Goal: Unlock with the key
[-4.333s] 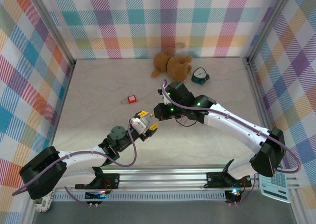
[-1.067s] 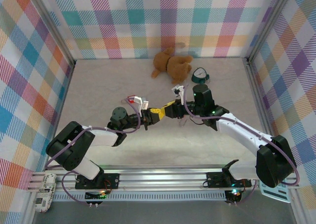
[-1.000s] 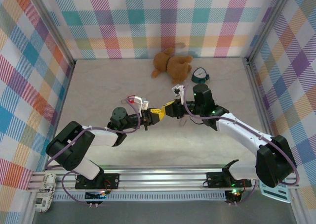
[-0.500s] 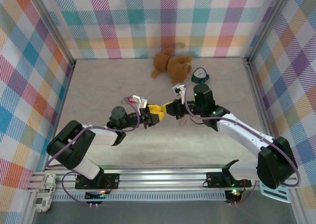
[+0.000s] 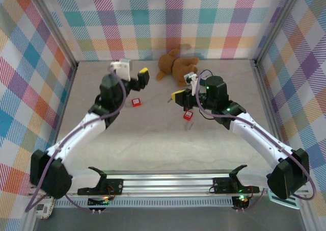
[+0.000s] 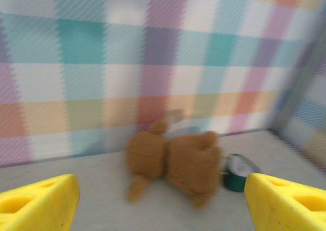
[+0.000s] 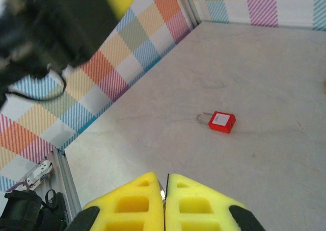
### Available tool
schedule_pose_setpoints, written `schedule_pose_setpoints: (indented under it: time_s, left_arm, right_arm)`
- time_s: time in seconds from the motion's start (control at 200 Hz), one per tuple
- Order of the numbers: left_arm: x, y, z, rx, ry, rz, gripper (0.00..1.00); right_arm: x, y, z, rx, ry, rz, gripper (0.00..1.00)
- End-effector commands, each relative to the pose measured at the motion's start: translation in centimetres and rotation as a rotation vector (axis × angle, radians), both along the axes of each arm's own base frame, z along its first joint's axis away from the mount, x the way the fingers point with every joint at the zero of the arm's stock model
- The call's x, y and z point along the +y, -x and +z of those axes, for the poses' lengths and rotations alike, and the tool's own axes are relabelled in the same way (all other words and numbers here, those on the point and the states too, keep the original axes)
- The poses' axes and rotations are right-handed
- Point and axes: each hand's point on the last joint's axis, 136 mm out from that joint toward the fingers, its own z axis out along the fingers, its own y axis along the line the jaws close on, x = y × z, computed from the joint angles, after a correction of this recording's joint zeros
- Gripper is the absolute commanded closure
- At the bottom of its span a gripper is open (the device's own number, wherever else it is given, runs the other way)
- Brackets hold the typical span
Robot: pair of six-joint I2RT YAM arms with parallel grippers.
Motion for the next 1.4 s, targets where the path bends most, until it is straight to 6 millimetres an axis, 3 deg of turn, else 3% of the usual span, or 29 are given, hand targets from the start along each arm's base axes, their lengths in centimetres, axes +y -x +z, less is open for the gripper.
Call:
schedule_pose_setpoints:
  time_s: [0.0,0.045,0.16,0.34,0.565,0.755,1.135,1.395]
  left_arm:
    - [4.1,-2.5,-12.4,0.455,-0.334,0.112,0.15]
    - [4.4,-3.3,-15.2,0.568,-0.34,0.086,0.12]
    - [3.2,-5.1,-19.4,0.713,-0.325,-0.025,0.08]
    - [2.5,-7.3,-24.3,0.877,-0.309,-0.122,0.08]
    - [2.0,-7.3,-29.9,1.043,-0.325,-0.178,0.13]
    - [1.8,-6.8,-31.0,1.07,-0.296,-0.177,0.14]
    - [1.9,-2.3,-30.5,1.179,-0.267,-0.16,0.19]
    - [3.5,-1.3,-31.2,1.21,-0.467,-0.044,0.22]
  right_arm:
    - [-1.0,0.5,0.4,-0.013,-0.001,-0.031,0.96]
    - [-1.3,0.8,0.3,-0.016,-0.002,-0.036,0.96]
    - [-2.4,1.2,0.1,-0.027,0.036,-0.072,0.96]
    - [-3.1,1.8,0.3,-0.028,0.027,-0.093,0.96]
    - [-2.9,2.0,-1.2,0.002,0.026,-0.085,0.96]
    - [-2.8,1.9,-1.2,0.001,0.027,-0.079,0.96]
    - [-3.1,2.6,-0.7,-0.004,-0.004,-0.085,0.97]
    - [-3.3,2.9,-1.0,-0.001,-0.01,-0.084,0.97]
